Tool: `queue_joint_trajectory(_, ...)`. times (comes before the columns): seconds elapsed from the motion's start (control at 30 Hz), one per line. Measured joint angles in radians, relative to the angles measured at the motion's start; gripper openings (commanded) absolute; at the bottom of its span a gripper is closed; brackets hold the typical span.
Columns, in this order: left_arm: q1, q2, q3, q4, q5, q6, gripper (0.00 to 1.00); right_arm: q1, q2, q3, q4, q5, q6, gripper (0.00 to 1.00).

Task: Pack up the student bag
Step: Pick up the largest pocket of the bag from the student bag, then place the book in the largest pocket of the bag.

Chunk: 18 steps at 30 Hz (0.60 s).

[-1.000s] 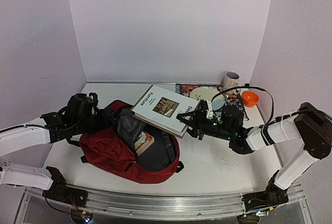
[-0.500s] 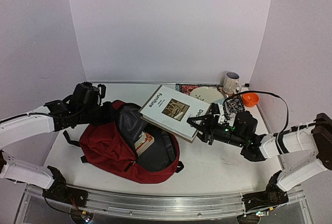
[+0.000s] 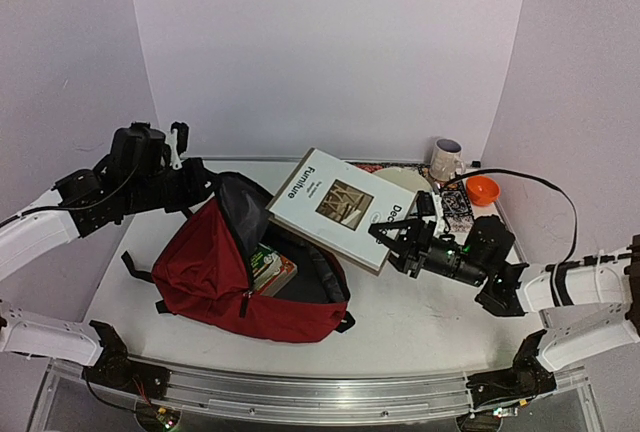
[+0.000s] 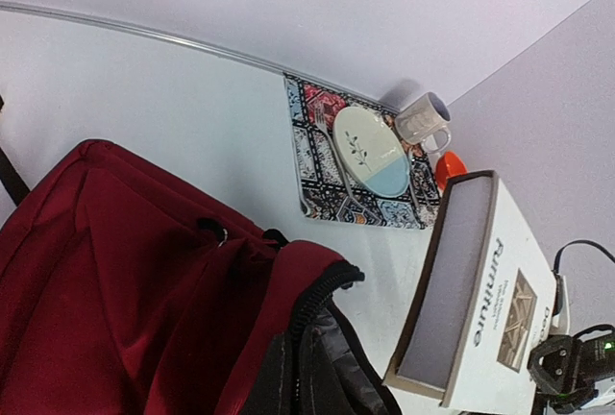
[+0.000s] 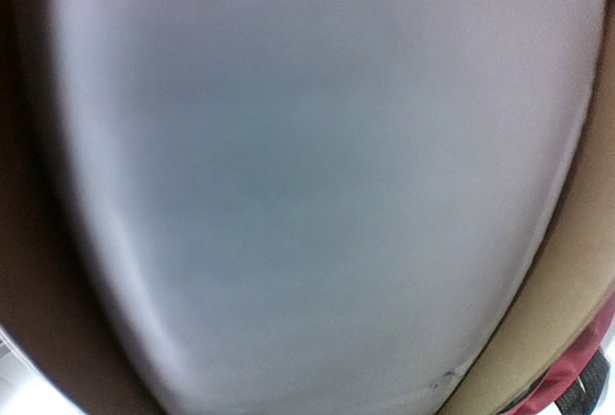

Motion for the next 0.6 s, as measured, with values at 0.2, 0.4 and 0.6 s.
queue_joint_trajectory(0.2,-0.001,-0.012,0.023,-0.003,0.045,-0.001,0.00,0.047,0.023,0.004,-0.010,-0.002,-0.020,0.14)
queue_joint_trajectory(0.4,-0.001,-0.037,0.024,-0.001,0.094,-0.004,0.00,0.077,0.140,0.015,0.000,-0.002,-0.024,0.13)
queue_joint_trajectory(0.6,-0.001,-0.084,0.024,0.003,0.143,-0.018,0.00,0.086,0.245,0.040,0.001,0.002,-0.024,0.12)
